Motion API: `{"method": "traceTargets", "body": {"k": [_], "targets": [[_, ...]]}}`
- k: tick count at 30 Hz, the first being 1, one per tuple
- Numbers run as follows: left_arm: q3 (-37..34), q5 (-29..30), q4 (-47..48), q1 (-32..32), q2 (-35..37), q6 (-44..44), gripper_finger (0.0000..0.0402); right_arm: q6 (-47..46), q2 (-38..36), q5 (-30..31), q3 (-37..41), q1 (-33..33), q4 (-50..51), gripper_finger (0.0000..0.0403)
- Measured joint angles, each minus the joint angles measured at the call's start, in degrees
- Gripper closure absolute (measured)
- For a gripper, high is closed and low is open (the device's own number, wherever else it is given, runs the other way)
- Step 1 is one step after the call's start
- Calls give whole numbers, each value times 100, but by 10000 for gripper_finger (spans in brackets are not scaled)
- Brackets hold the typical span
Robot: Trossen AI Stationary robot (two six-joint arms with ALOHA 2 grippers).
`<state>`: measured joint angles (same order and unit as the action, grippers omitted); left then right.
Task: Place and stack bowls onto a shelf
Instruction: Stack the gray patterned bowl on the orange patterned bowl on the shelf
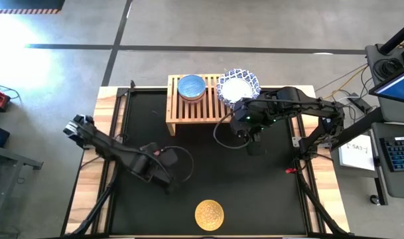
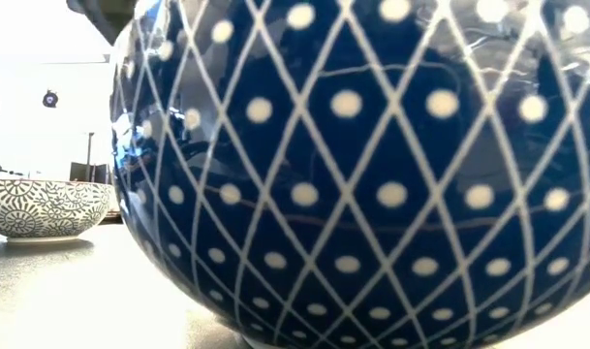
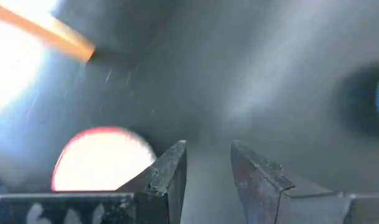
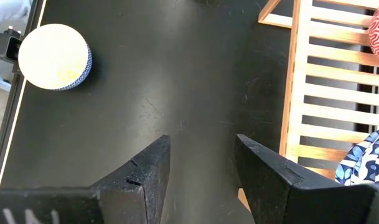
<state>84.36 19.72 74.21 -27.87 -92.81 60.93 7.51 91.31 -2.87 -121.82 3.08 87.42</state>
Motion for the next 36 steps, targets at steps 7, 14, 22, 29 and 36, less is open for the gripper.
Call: {"method": "traceTargets", "body": {"k": [7,14,22,29,36], "targets": [[-360,-560,503,-47,-304,730,286,0,0,-1,0,0,-7,236],[-1084,-579,330,-45,-251,853,246,0,-2,-1,0,1,-40,236],[-2144,-721,-667,-29,83,865,235,0,0,-1,0,1,-121,236],[-2797,-725,-1231,-12,242,859,238,0,0,-1,0,1,-128,236],[-3178,-729,-1433,-10,176,772,261,0,0,-1,0,-1,-142,236]]}}
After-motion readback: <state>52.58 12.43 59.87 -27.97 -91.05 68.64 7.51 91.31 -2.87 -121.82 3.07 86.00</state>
